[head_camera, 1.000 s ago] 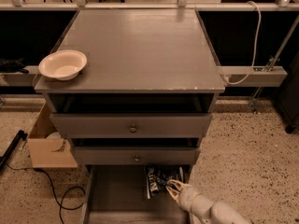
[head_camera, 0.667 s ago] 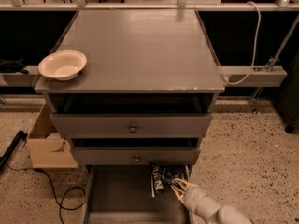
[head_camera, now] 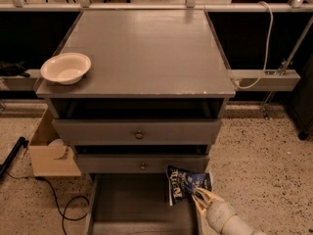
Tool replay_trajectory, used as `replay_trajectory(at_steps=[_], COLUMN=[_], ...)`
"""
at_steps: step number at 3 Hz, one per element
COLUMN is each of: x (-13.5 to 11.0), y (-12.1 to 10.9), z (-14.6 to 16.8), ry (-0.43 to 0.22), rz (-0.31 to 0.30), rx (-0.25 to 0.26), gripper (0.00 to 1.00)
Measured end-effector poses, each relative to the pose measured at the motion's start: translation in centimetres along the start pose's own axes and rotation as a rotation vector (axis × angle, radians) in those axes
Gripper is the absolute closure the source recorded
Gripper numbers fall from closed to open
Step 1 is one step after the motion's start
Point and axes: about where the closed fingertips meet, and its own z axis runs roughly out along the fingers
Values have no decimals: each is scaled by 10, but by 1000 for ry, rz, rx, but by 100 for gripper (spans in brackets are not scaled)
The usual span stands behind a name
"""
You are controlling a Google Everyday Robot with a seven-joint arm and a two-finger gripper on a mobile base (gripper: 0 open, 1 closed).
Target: Pick blue chip bag from bottom drawer and place on counter
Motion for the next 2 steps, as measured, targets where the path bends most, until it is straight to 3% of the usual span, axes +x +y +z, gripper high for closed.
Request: replay_trajectory(at_steps=[2], x=[-11], y=[-16], z=[-3], ry=[-23], rz=[-21], rx=[35], gripper=[100])
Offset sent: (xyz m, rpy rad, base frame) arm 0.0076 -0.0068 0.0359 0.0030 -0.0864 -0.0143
